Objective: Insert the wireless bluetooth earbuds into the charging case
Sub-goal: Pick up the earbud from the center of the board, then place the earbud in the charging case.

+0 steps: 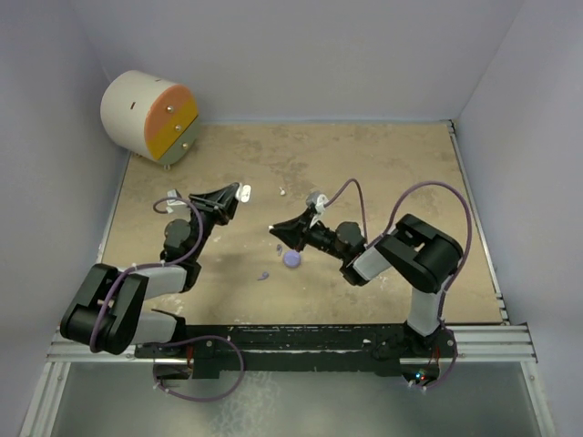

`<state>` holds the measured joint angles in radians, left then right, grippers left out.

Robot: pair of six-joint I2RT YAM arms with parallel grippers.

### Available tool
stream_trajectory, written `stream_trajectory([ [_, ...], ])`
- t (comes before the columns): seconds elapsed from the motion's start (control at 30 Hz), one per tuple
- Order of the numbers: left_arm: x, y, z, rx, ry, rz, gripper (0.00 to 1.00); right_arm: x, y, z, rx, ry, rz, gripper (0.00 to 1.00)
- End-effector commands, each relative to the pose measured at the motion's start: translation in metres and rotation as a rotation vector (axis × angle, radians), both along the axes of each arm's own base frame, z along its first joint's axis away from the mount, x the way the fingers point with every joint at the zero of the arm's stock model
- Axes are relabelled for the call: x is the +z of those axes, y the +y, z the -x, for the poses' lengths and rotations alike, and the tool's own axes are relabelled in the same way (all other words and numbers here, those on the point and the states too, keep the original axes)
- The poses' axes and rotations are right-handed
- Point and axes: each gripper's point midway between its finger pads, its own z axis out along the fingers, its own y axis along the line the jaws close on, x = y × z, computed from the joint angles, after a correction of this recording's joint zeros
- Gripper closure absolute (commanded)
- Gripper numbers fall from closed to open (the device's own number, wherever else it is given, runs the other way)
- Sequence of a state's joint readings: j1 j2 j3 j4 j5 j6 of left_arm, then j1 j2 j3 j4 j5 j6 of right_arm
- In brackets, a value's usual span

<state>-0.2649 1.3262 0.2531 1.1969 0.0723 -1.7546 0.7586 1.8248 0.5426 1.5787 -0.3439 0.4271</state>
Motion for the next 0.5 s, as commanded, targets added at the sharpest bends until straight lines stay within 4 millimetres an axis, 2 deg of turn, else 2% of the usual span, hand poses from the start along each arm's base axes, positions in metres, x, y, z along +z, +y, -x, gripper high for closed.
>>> stream_trajectory([
  [0.0, 0.032, -0.01, 0.001, 0.0, -0.095, 0.047, 1.0, 0.153, -0.049, 0.037, -0.04, -0.502, -0.549, 1.0],
  [0.1, 0.03, -0.017, 0.003, -0.009, -0.093, 0.044, 1.0, 0.156, -0.05, 0.036, -0.048, -0.507, -0.557, 1.0],
  [0.33, 0.015, -0.011, 0.007, 0.018, -0.058, 0.039, 1.0, 0.171, -0.057, 0.042, -0.059, -0.553, -0.571, 1.0],
  [0.47, 0.015, -0.011, 0.009, 0.014, -0.062, 0.059, 1.0, 0.183, -0.063, 0.044, -0.087, -0.615, -0.583, 1.0],
])
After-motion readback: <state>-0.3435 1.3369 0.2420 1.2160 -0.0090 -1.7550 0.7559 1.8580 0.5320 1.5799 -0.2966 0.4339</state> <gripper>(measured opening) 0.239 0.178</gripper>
